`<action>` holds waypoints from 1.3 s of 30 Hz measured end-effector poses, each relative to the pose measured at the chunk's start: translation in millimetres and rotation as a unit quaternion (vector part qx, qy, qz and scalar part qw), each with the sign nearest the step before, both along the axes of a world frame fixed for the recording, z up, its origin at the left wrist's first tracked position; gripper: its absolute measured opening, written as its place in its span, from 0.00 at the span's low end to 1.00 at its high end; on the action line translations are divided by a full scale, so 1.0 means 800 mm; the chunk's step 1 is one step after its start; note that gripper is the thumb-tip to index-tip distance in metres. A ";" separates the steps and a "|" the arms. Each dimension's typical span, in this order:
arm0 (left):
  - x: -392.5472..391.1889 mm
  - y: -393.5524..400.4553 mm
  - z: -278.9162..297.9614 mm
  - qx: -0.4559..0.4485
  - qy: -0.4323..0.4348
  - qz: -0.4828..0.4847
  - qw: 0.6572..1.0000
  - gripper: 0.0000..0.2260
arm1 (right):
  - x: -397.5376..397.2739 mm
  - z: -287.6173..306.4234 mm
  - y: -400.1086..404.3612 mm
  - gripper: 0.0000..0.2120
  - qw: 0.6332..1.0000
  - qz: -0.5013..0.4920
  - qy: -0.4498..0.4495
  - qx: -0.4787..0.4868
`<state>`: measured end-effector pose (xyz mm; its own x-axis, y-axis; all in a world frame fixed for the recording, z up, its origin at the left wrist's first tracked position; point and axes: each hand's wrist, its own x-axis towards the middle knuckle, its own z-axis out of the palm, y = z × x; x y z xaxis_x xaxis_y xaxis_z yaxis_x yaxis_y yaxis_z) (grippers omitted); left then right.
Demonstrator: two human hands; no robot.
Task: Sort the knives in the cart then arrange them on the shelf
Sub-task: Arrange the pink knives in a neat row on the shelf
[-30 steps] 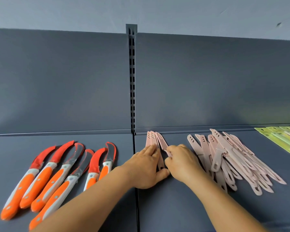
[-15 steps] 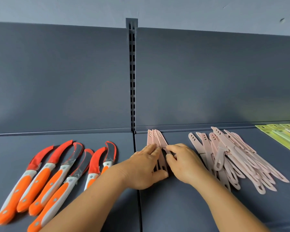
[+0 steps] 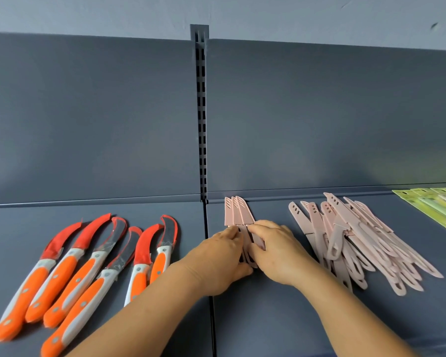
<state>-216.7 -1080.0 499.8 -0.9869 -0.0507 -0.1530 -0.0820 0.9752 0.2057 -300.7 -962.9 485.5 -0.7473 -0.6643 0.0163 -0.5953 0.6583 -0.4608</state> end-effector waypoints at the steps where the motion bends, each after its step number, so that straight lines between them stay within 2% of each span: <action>1: 0.000 0.002 0.000 -0.003 0.002 0.002 1.000 0.23 | 0.000 0.000 0.000 0.20 1.000 0.001 0.000 0.001; 7: 0.001 0.003 0.003 0.010 0.001 0.009 1.000 0.25 | 0.004 0.005 0.001 0.19 1.000 -0.001 -0.004 0.009; 9: 0.002 0.006 0.005 0.004 0.009 -0.002 1.000 0.29 | 0.005 0.013 0.008 0.20 1.000 -0.011 0.009 0.020; 12: 0.000 0.019 0.014 -0.020 0.026 -0.026 0.999 0.35 | -0.002 0.025 0.030 0.22 0.995 -0.048 0.047 0.072; 15: -0.010 0.036 0.019 -0.028 0.032 -0.057 0.997 0.34 | -0.014 0.025 0.059 0.20 0.982 -0.093 0.067 0.149; 17: -0.020 0.048 0.018 -0.033 0.025 -0.078 0.996 0.33 | -0.019 0.022 0.077 0.16 0.981 -0.075 0.051 0.173; 21: -0.042 0.079 0.014 -0.027 0.024 -0.113 0.993 0.32 | -0.029 0.021 0.102 0.08 0.989 -0.060 0.047 0.126; 27: -0.058 0.092 0.006 -0.055 0.015 -0.114 0.992 0.30 | -0.029 0.026 0.120 0.22 0.995 -0.013 0.026 0.091; 30: -0.051 0.081 0.005 -0.074 -0.004 -0.090 0.993 0.31 | -0.037 0.023 0.120 0.21 0.994 -0.036 0.058 0.084; 34: -0.044 0.068 0.002 -0.067 -0.005 -0.069 0.995 0.30 | -0.037 0.018 0.106 0.22 0.996 -0.030 0.056 0.065; 37: -0.039 0.066 0.001 -0.052 0.011 -0.071 0.996 0.29 | -0.039 0.018 0.098 0.17 0.994 -0.048 0.073 0.063; 39: -0.037 0.066 0.001 -0.047 0.012 -0.069 0.996 0.29 | -0.037 0.022 0.095 0.12 0.988 -0.069 0.097 0.098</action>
<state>-246.3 -1027.2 500.4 -0.9889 0.0720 -0.1301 0.0574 0.9920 0.1127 -330.5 -887.1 502.8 -0.8267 -0.5604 0.0506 -0.5580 0.8047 -0.2026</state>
